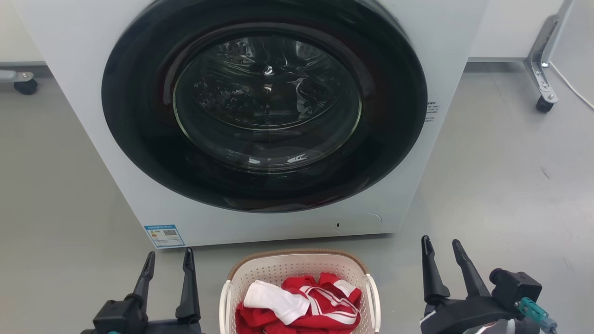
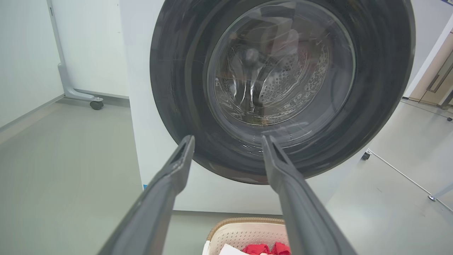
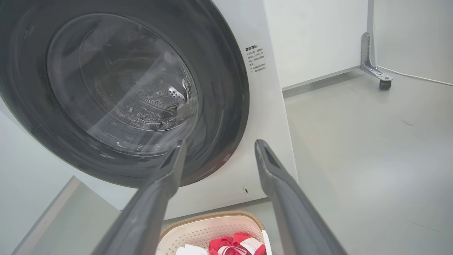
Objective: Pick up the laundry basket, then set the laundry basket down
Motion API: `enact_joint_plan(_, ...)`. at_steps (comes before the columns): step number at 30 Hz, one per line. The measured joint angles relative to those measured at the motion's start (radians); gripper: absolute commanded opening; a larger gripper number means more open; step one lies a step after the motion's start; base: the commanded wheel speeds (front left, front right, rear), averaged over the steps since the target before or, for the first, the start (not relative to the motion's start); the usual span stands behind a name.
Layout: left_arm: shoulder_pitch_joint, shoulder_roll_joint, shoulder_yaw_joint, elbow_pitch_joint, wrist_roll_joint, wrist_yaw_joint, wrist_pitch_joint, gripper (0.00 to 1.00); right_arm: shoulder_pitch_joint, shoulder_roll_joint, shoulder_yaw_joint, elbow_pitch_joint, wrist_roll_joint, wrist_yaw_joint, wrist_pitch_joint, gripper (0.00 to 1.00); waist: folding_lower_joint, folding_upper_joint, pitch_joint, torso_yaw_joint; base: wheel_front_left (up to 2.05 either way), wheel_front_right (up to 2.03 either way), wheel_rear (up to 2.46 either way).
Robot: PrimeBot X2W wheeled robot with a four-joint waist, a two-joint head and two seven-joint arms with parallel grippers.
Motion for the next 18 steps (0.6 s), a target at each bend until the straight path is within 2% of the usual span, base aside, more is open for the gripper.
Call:
enact_joint_plan(15,0.002,0.001,-0.029,-0.04,0.242,0.036,-0.057,1.0,-0.003,-0.003,0.049,-0.029,-0.233,-0.035,-0.057,1.0,0.0,0.0,0.012,0.002,0.0,0.0,0.0)
enact_joint_plan(18,0.003,0.001,-0.03,-0.043,0.261,0.044,-0.066,1.0,-0.006,-0.003,0.055,-0.031,-0.259,-0.036,-0.066,1.0,0.0,0.0,0.013,0.002,0.0,0.0,0.0)
